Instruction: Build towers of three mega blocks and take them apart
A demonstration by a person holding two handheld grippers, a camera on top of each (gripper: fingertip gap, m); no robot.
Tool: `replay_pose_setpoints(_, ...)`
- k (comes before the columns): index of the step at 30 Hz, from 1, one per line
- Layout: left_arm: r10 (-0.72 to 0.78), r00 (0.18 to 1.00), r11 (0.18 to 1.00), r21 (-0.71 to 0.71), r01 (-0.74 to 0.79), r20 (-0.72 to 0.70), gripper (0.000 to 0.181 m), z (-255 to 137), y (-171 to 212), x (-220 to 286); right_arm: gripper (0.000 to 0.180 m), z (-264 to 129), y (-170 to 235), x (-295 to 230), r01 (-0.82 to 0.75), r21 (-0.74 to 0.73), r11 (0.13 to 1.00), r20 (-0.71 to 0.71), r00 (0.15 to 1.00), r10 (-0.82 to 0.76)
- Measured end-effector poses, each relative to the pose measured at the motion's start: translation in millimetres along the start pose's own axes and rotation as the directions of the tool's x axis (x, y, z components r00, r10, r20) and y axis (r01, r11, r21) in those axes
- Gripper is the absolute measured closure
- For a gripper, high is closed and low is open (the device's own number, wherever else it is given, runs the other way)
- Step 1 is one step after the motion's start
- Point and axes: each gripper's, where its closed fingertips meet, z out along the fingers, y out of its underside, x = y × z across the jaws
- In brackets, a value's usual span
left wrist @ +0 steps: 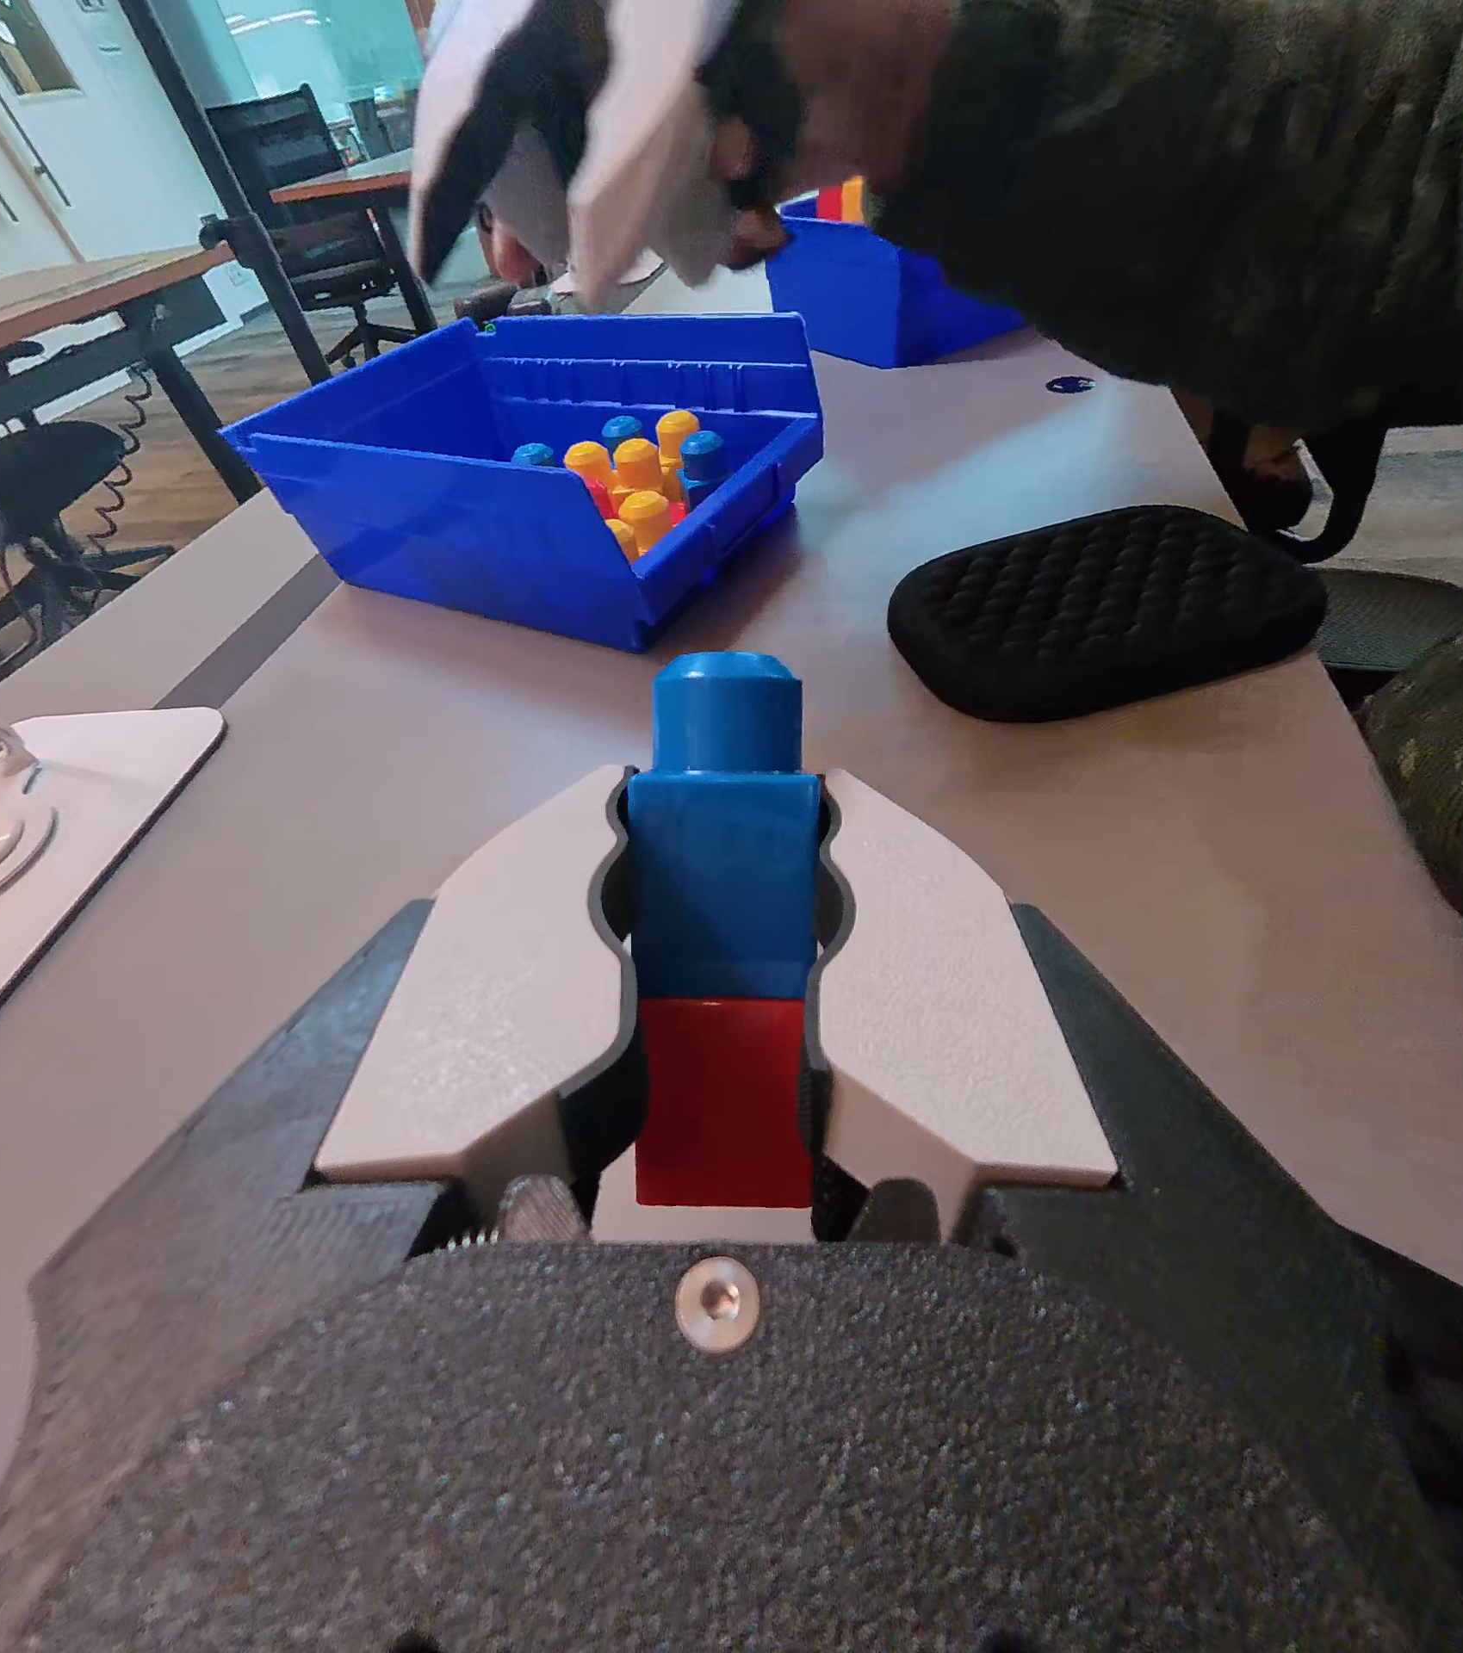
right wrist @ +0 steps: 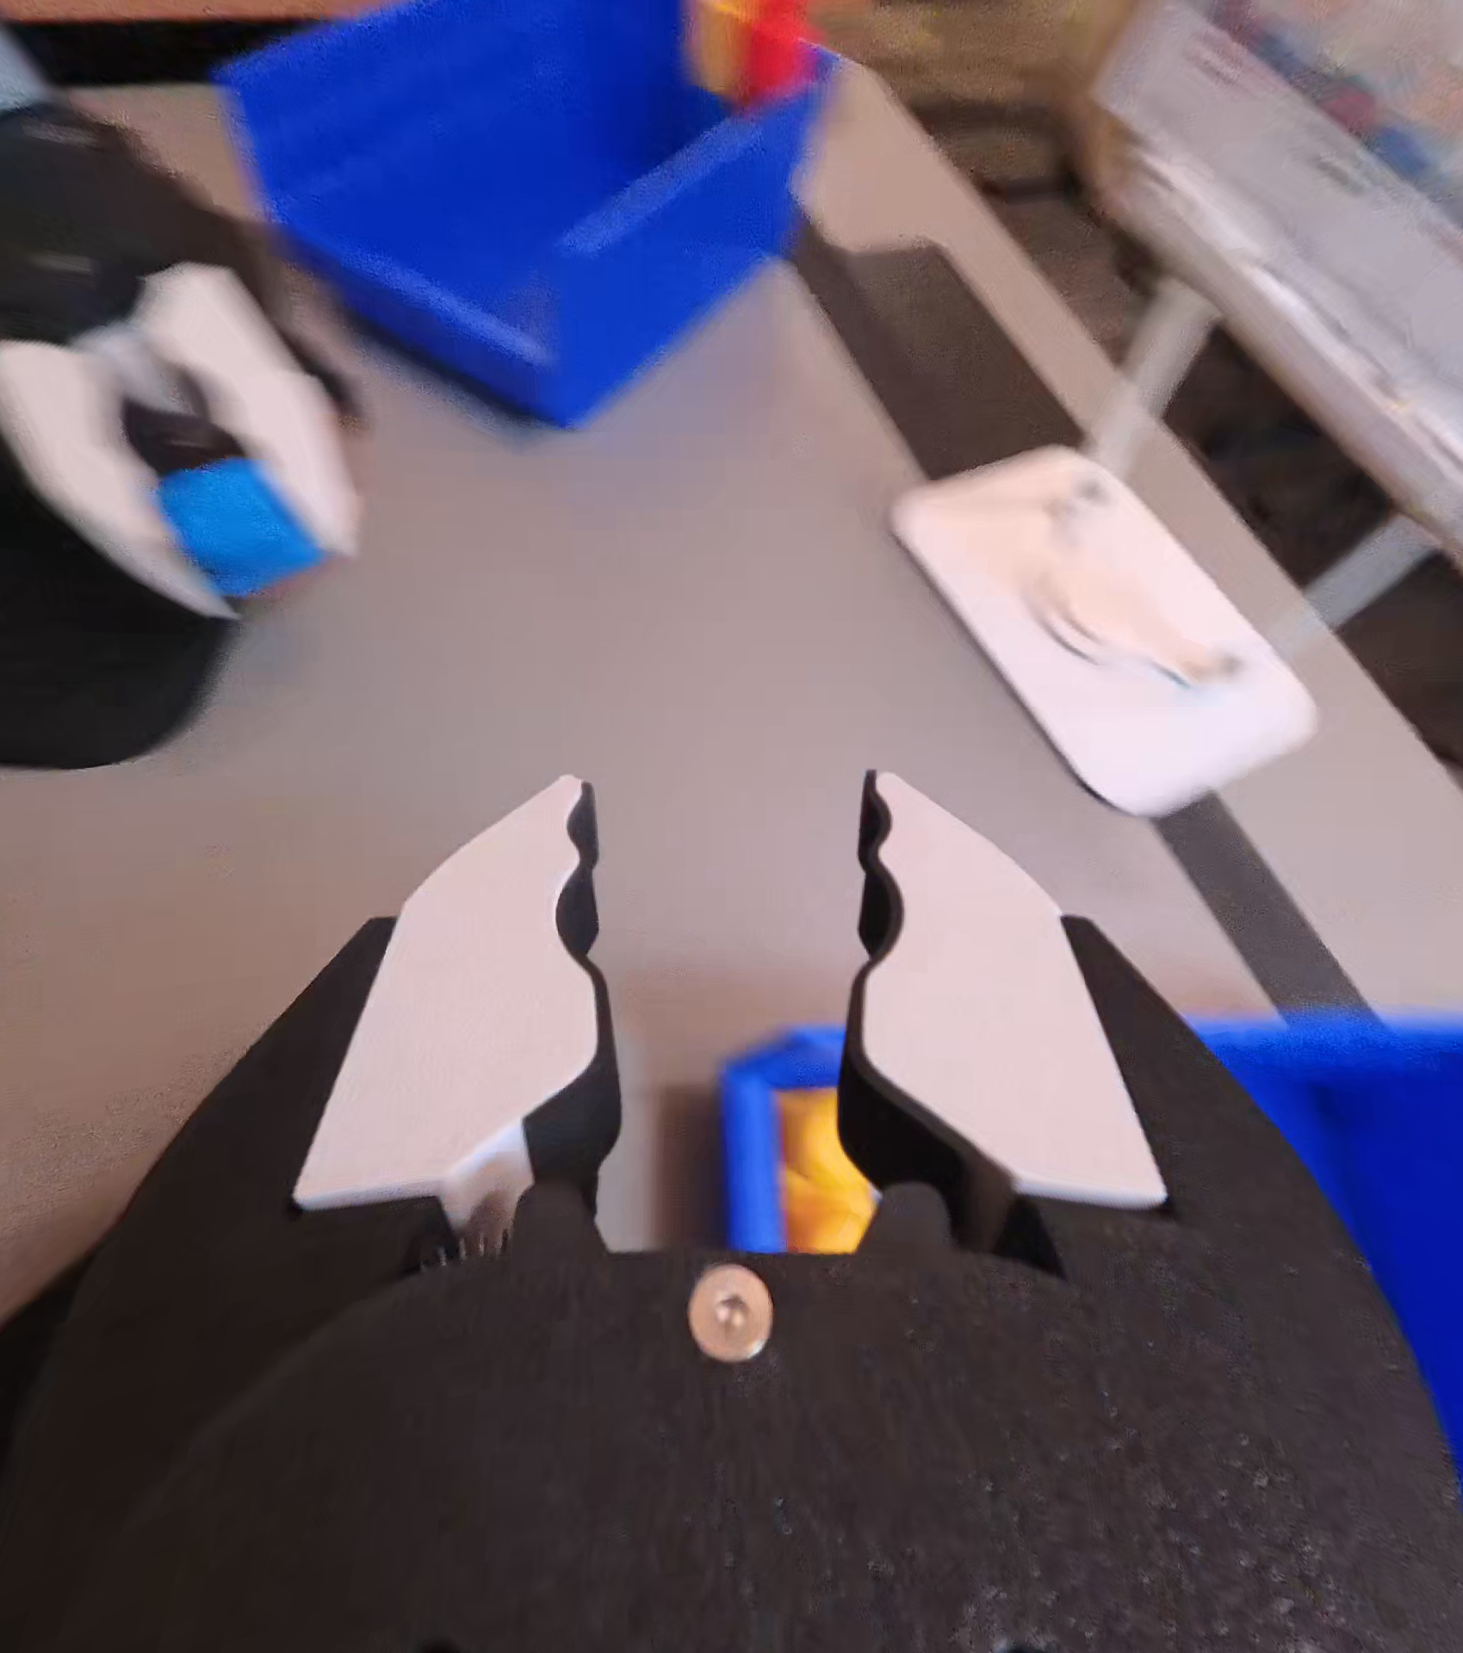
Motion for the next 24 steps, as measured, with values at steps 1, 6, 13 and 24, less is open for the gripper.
replay_pose_setpoints(1,0.001,1.0,1.0,0.006,-0.001,-0.01,0.144,1,-1,3,0.123,13,-7,-34,0.052,0.014,0.999,0.058,0.997,-0.052)
replay_pose_setpoints(6,0.021,0.998,1.0,0.011,-0.02,-0.055,0.144,10,-4,19,0.125,72,-13,-147,0.152,0.049,0.987,0.259,0.953,-0.159)
replay_pose_setpoints(13,0.065,0.996,0.998,-0.011,-0.066,-0.065,0.133,9,0,21,0.151,81,-16,-153,0.134,0.062,0.989,0.307,0.94,-0.146)
replay_pose_setpoints(24,0.045,0.999,0.979,-0.199,-0.047,-0.012,0.145,6,40,1,0.151,12,-50,-112,0.017,0.233,0.972,0.27,0.96,-0.081)
